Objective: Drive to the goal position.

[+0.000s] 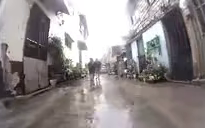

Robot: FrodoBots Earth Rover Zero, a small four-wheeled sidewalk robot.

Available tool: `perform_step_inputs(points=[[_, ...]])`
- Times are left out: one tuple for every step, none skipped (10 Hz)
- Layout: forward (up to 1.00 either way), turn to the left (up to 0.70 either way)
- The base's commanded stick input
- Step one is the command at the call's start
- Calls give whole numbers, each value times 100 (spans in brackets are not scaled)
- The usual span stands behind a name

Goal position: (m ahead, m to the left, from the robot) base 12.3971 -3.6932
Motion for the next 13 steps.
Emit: perform_step_inputs(points=[[99, 0], [99, 0], [99, 0], [99, 0], [99, 0], [99, 0], [99, 0], [99, 0], [99, 0], [99, 0], [99, 0], [99, 0], [99, 0]])
